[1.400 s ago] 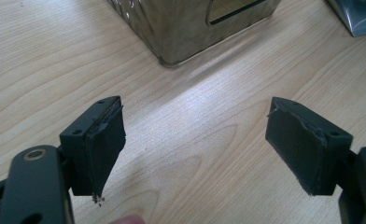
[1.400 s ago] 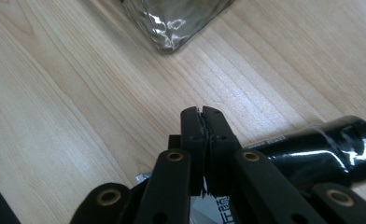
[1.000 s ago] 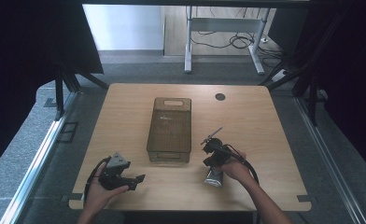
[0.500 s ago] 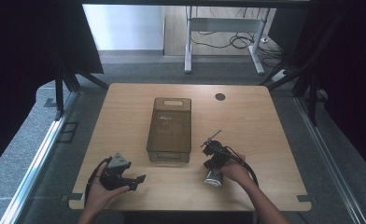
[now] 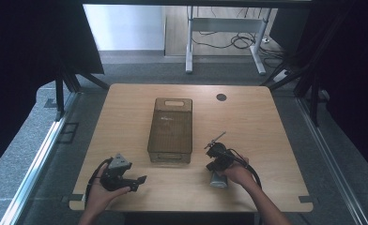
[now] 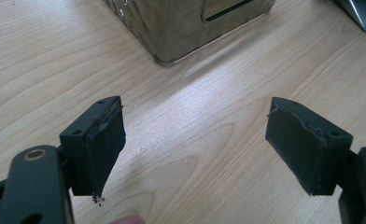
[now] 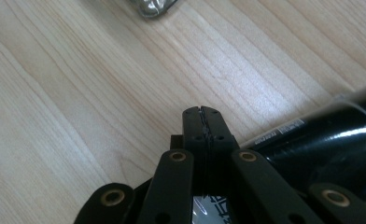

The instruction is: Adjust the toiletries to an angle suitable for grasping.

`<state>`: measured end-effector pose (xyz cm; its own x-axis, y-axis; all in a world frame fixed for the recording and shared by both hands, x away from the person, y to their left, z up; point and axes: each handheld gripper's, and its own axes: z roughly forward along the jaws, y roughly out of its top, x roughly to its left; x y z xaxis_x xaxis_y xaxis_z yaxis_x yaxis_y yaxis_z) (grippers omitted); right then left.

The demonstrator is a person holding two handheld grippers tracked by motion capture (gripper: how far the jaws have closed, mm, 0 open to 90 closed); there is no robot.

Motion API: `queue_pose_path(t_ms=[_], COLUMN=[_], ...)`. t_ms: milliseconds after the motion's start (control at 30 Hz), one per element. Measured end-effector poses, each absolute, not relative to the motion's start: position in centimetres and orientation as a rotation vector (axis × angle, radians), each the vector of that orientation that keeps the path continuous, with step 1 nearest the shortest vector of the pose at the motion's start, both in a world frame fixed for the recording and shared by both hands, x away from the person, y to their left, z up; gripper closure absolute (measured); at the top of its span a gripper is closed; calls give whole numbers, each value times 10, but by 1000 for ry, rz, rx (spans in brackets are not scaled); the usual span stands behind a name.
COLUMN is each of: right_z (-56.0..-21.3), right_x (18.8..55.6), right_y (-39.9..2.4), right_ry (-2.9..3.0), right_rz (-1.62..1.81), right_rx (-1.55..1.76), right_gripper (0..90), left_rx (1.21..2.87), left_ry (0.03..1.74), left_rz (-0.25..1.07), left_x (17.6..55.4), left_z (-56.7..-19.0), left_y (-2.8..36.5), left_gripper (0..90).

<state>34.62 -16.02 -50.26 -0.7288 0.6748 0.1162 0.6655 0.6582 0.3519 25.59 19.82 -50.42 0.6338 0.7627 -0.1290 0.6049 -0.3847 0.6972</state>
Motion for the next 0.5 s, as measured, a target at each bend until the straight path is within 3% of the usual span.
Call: queue_pose_path(t_ms=[500], right_z=[-502], right_x=[340], right_y=[-174], right_ry=[2838], right_rz=[584], right_rx=[1171], right_gripper=[898], left_rx=[2125], left_ry=[1061], left_rz=[272], left_x=[257], left_z=[-505], left_y=[198], left_gripper=[198])
